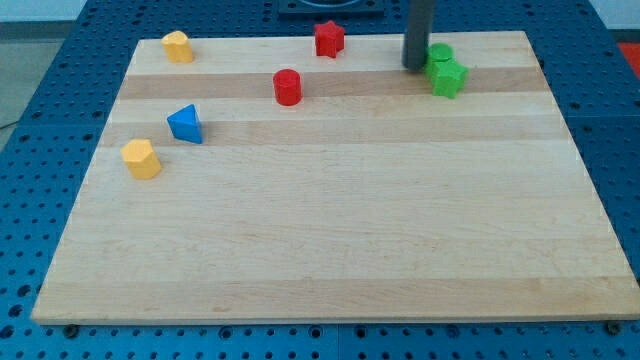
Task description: Push the green star to the top right
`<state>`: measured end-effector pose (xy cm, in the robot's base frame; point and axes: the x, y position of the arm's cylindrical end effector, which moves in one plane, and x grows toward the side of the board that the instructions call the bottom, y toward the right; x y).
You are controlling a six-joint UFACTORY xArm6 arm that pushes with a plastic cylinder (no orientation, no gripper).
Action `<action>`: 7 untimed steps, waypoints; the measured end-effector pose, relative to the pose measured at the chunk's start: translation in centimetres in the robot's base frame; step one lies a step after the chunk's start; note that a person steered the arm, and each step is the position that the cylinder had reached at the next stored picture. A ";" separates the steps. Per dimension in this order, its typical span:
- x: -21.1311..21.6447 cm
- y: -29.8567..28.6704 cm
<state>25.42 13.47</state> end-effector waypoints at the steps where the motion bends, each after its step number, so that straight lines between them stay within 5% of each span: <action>1: 1.2 0.3; 7: -0.1 5.4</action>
